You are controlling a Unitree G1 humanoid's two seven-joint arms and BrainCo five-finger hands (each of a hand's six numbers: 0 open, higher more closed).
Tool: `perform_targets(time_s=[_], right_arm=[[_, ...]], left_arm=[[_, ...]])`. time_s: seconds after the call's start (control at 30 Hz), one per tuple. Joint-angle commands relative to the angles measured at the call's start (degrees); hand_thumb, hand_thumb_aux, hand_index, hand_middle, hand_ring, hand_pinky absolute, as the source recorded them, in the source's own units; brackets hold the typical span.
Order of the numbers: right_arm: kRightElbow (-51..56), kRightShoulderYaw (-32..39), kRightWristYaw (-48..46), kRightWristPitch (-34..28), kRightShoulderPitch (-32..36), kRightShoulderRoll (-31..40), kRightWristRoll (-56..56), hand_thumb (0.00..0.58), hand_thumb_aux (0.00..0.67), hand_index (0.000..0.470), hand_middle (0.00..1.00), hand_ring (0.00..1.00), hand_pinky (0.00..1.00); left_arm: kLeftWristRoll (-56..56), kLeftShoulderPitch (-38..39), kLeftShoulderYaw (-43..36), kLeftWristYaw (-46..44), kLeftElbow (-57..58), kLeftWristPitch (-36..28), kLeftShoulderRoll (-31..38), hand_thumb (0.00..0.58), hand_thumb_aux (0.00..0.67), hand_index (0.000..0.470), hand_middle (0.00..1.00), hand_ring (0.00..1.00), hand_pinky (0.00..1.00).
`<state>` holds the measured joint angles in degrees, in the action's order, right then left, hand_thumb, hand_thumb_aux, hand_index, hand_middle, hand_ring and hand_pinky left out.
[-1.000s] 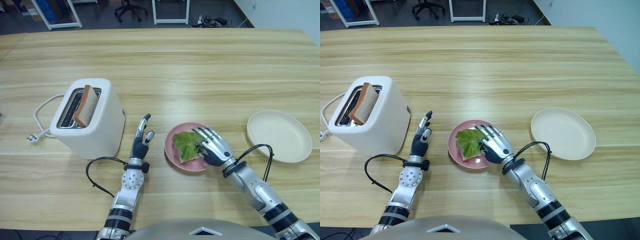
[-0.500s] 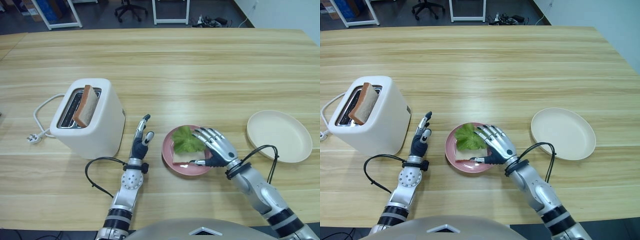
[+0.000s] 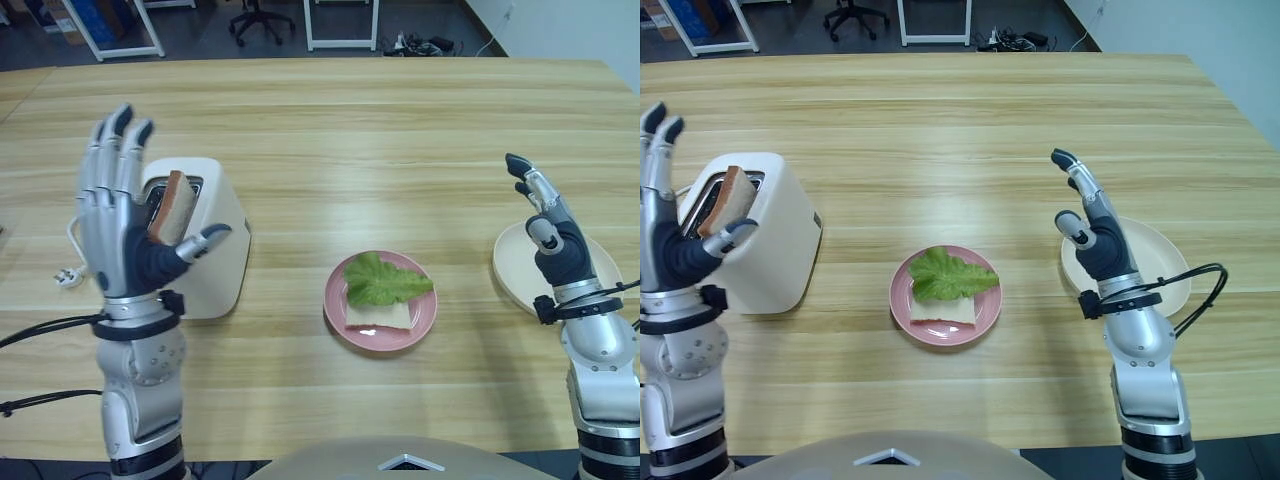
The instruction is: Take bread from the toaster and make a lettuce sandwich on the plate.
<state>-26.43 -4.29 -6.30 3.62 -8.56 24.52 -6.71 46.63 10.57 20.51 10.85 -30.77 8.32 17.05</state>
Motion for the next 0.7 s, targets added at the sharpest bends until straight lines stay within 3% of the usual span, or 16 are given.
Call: perform_targets(time_s=[0.03,0.13,0.2,0.23,0.3,0.33,0.5,0.7], right_arm=[[1.9,1.0,0.2,0.0,-1.1,-2.3,-1.1,0.000,0.000,0.000,0.00,0.00,0.00],[1.9,0.2,-0.1,0.2,-1.4,-2.6,-1.4,0.000,0.000,0.000,0.00,0.00,0.00],[1.9,0.0,-0.2,0.2,-1.5,-2.7,-1.7,0.000,0.000,0.000,0.00,0.00,0.00],[1.9,0.1,-0.4,0.2,-1.5,-2.6,-1.9,0.000,0.000,0.000,0.00,0.00,0.00],[2.0,0.2,-0.6,0.3,-1.5,-2.6,-2.0,0.000,0.000,0.000,0.00,0.00,0.00],[2.0,0.1,-0.7,0.4,-1.6,-2.6,-2.0,0.000,0.000,0.000,0.00,0.00,0.00],[2.5,-0.3,-1.0,0.4,-1.5,-2.5,-2.0,0.000,0.000,0.000,0.00,0.00,0.00],[4.0,0.0,-1.0,0.4,-1.3,-2.8,-2.4,0.000,0.000,0.000,0.00,0.00,0.00]], left_arm=[[7.4,0.2,2.0,-4.6,8.1,-11.6,2.7,0.000,0.000,0.000,0.00,0.00,0.00],[8.1,0.2,0.0,-7.0,12.4,-16.1,3.0,0.000,0.000,0.000,0.00,0.00,0.00],[7.9,0.0,-2.0,-8.5,14.8,-17.7,3.2,0.000,0.000,0.000,0.18,0.18,0.18],[7.9,0.1,-2.8,-8.8,15.7,-18.5,3.2,0.000,0.000,0.000,0.31,0.31,0.31],[7.3,0.1,-3.6,-9.2,16.1,-19.9,3.3,0.436,0.336,0.236,0.76,0.76,0.76],[6.9,0.2,-4.1,-9.0,16.1,-19.9,3.6,0.580,0.670,0.470,1.00,1.00,1.00],[7.2,-0.4,-4.9,-0.6,12.5,-16.5,4.3,0.580,0.670,0.470,1.00,1.00,1.00],[10.1,-2.1,-1.3,21.8,0.6,-5.8,5.1,0.580,0.670,0.470,1.00,1.00,1.00]])
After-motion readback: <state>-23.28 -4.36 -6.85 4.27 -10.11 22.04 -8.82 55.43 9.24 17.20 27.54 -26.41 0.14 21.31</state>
